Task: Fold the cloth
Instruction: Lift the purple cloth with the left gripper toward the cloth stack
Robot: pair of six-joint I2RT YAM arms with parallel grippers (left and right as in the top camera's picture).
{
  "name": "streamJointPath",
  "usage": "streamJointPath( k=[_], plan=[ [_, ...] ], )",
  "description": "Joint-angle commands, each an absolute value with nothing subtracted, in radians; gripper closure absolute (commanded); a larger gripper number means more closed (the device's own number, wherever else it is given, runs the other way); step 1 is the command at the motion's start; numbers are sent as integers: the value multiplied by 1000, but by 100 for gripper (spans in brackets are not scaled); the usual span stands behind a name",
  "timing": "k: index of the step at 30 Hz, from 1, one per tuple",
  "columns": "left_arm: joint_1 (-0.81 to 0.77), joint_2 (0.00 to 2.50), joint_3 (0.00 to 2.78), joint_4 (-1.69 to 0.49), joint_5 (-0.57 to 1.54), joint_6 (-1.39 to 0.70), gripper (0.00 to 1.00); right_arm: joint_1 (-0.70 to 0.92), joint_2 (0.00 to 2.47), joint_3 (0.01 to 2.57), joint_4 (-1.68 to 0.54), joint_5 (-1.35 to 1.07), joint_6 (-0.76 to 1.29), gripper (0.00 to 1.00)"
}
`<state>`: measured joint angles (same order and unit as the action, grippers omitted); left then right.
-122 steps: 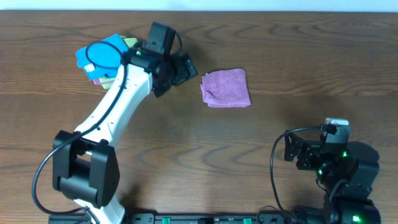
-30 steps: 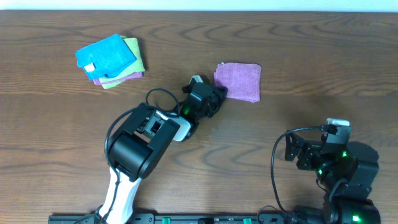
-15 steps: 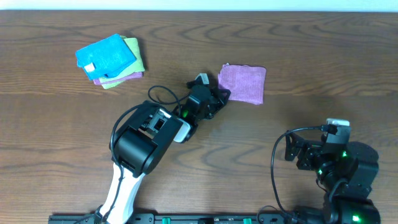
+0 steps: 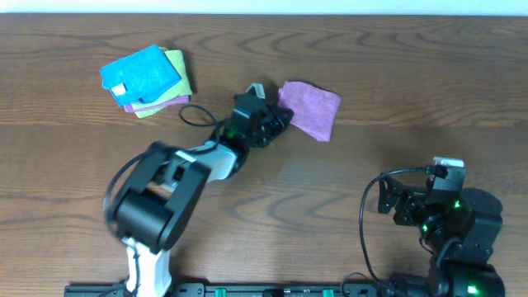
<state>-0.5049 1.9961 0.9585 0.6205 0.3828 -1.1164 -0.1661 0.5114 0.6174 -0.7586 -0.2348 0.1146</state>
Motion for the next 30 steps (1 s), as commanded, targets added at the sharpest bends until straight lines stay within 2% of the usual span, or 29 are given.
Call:
streamJointPath(
  k=[1, 10, 18, 30],
  plan=[
    [-469, 1905, 1008, 511, 383, -1058, 94, -168, 510, 613, -757, -232, 126, 1],
    [-376, 1851, 1306, 85, 393, -957, 94, -168, 510, 613, -757, -232, 126, 1],
    [-287, 1851, 1428, 10, 395, -950, 94, -168, 510, 613, -757, -232, 126, 1],
    [-87, 1851, 1494, 11, 413, -943, 94, -168, 510, 613, -757, -232, 126, 1]
  ],
)
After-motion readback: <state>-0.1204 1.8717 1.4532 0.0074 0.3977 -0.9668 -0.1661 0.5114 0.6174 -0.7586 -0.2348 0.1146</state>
